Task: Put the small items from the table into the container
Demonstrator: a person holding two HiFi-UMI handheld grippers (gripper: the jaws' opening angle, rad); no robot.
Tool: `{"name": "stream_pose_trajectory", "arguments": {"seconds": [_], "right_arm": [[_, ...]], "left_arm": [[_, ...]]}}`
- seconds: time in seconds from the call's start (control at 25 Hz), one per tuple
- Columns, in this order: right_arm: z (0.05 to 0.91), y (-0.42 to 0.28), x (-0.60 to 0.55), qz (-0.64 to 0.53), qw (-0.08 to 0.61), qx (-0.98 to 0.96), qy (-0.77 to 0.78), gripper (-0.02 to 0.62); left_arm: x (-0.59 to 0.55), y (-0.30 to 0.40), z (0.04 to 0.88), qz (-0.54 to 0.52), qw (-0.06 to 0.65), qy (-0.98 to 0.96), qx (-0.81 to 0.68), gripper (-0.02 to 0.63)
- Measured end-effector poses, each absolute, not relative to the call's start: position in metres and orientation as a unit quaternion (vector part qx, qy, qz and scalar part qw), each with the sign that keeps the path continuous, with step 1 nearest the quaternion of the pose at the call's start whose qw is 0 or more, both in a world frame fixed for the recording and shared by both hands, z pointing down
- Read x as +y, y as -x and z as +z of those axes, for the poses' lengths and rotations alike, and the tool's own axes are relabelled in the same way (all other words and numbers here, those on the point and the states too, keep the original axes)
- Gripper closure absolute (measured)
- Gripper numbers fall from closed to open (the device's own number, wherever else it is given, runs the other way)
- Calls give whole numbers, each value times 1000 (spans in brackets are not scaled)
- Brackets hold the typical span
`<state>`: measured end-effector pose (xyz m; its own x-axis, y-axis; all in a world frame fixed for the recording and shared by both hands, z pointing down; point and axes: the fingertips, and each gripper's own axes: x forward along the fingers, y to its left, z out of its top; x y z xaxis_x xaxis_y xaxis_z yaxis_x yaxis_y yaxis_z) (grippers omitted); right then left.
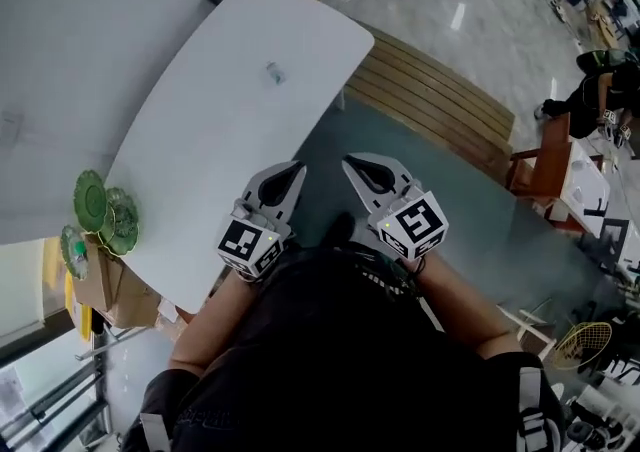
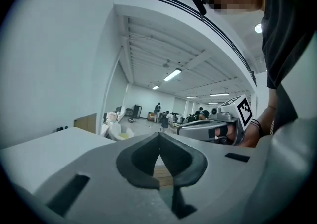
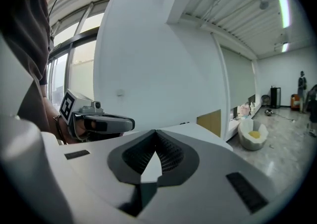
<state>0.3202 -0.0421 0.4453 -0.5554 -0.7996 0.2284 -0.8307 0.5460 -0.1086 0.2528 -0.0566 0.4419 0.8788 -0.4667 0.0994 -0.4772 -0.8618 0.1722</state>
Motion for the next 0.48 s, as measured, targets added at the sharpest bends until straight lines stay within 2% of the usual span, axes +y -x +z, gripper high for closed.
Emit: {"name": "stream_pose_trajectory", "arguments": {"seconds": [0.2, 0.48], "right_arm": [[444, -392, -40, 110, 65, -844, -522, 578], [443, -444, -81, 115, 62, -814, -565, 578]], "left_arm": [[-63, -310, 436, 31, 93, -974, -204, 598], [-101, -354, 448, 43, 96, -980, -166, 598]]}}
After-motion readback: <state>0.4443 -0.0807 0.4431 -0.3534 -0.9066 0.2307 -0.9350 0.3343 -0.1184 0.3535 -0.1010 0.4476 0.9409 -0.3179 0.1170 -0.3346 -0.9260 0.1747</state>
